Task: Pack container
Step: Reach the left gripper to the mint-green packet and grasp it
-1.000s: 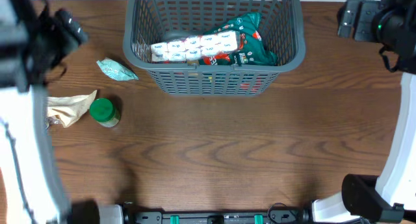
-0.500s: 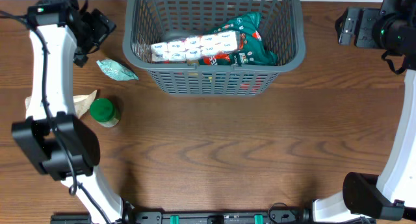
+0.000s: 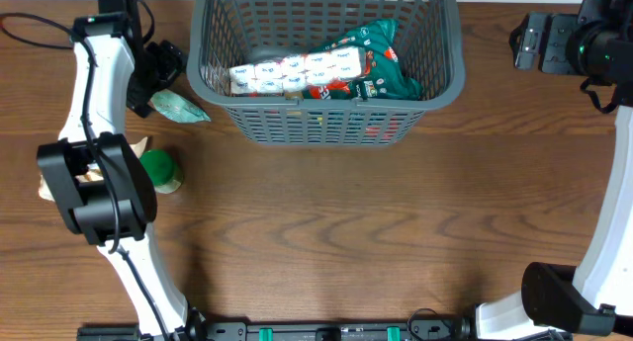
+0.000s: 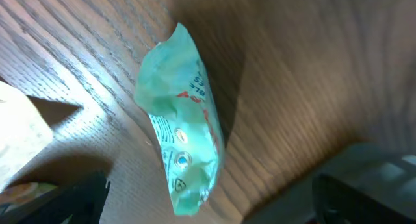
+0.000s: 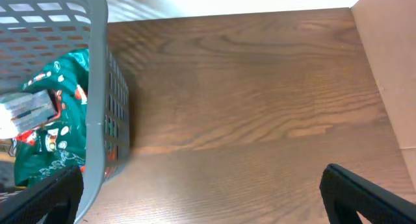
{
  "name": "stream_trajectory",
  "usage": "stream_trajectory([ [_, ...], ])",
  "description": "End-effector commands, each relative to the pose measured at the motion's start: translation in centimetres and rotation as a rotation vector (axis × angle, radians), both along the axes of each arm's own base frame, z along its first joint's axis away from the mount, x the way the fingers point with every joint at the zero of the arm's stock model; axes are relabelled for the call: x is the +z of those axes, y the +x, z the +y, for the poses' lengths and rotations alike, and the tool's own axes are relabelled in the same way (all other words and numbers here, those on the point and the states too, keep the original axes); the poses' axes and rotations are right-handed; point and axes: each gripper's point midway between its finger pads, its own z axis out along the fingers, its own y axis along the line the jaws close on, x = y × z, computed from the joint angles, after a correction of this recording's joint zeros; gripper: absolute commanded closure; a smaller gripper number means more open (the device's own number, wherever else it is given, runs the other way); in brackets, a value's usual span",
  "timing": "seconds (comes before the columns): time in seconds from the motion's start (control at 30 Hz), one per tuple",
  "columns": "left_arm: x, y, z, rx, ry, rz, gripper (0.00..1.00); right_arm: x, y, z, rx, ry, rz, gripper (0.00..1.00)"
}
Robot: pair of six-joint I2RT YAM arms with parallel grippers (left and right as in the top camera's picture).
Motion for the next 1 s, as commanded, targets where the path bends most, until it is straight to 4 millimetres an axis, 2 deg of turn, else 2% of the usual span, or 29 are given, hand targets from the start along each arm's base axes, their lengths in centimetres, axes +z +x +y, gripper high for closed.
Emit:
stream_trajectory([
  [0.0, -2.4, -0.7, -0.2, 0.011, -0.017, 0.065, 0.02, -0.6, 0.0, -0.1, 0.006, 0.0, 0.021, 0.01],
  [0.37, -6.9, -1.6, -0.3, 0.011, -0.031, 0.164, 0.01, -1.1, -0.6, -0.1, 0.007, 0.003, 0.055, 0.01],
  [0.57, -7.6, -1.8, -0.3, 0.011, -0.032, 0.181, 0.01, -1.2, -0.7, -0.1, 0.006, 0.004, 0.059, 0.01],
  [0.6, -7.6, -1.8, -0.3, 0.011, -0.032, 0.181, 0.03, -1.2, -0.7, -0.1, 0.006, 0.003, 0.059, 0.01],
  [0.7, -7.6, -1.9, -0.4, 0.01, -0.033, 0.184, 0.24, -1.2, -0.7, -0.1, 0.006, 0.003, 0.059, 0.01],
  [0.97, -7.6, -2.7, -0.5, 0.007, -0.037, 0.217, 0.62, -1.2, -0.7, -0.1, 0.009, -0.001, 0.06, 0.01],
])
